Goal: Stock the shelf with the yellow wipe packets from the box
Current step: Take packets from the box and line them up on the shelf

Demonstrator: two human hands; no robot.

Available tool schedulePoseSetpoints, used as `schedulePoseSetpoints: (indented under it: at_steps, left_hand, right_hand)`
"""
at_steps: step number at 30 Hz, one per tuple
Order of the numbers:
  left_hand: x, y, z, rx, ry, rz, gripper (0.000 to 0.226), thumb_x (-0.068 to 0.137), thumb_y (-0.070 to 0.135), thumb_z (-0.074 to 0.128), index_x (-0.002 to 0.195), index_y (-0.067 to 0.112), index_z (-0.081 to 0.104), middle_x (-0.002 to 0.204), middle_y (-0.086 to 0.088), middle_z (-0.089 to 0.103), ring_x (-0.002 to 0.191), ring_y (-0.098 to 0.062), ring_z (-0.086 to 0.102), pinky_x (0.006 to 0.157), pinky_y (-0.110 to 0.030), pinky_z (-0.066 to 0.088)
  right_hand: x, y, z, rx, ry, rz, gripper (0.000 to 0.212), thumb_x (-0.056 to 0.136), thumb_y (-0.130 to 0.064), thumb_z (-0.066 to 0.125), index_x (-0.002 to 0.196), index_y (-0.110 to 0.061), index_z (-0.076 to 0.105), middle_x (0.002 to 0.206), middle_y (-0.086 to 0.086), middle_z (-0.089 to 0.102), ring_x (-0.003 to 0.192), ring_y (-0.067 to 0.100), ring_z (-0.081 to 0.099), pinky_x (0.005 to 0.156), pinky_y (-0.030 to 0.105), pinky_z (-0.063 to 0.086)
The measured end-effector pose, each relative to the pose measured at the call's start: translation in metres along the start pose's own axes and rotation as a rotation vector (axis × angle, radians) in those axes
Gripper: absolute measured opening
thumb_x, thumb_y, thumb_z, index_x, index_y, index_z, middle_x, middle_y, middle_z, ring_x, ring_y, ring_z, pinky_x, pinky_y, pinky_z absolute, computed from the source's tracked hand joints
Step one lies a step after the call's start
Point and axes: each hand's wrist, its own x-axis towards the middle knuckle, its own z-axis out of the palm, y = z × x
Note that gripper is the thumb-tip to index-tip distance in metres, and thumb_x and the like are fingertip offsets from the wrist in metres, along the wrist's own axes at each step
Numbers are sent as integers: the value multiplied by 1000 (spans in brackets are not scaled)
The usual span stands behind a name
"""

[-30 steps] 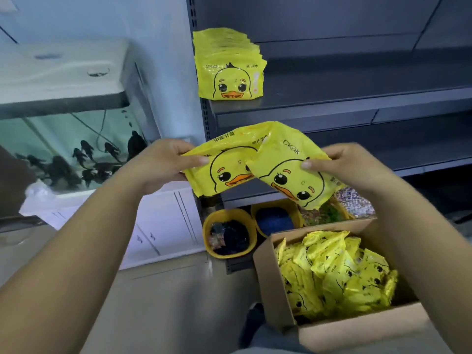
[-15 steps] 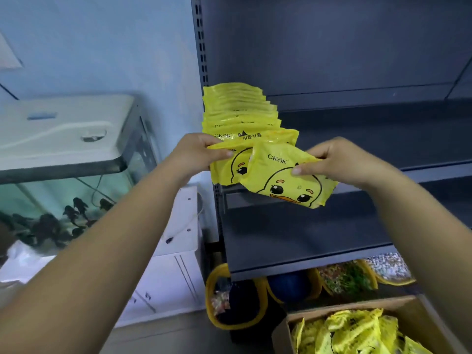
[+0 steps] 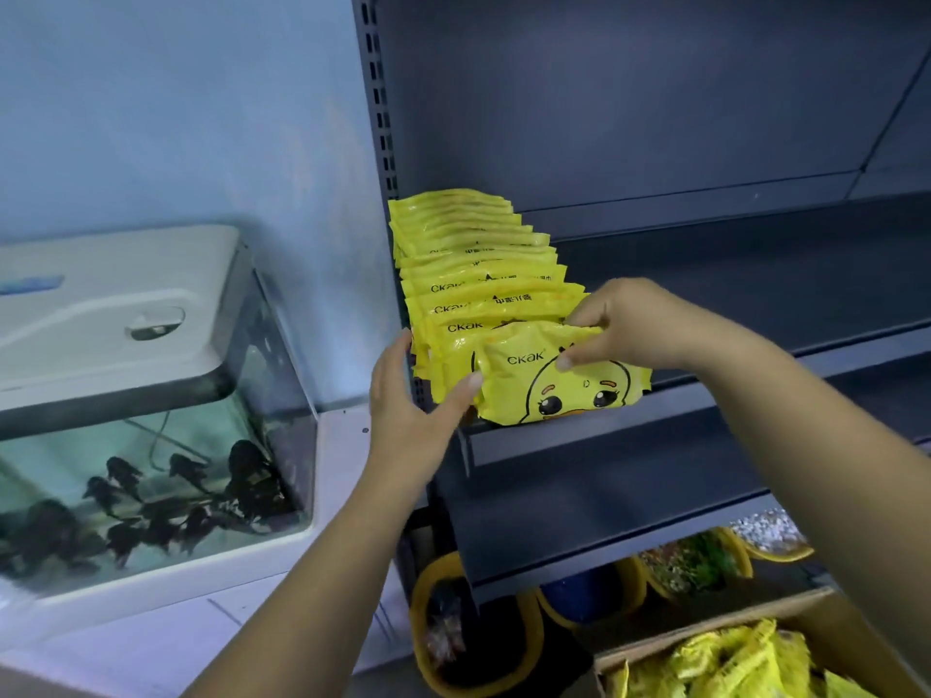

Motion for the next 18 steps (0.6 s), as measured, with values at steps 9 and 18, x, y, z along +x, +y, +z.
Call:
schedulePoseSetpoints:
  at_steps: [9,18]
  left_hand:
    - [3,-8,25,99,-51,29,131,57,27,85,145,21,-11,154,1,-1,142,-13,7,116,-37,16]
    - [8,-15,29,90,45,-5,127,55,36,84,146,32,-5,150,1,17,138,-17,18,112,-41,24]
  right_hand:
    - [9,-14,26,-208,157,-174,43,72,-54,64,78,-12,71,100,-7,68,109,18,44,94,28,19]
    - [-14,-2,75,645,504,269,127,52,-48,83,147,-25,2,154,4,11,142,18,12,114,37,16]
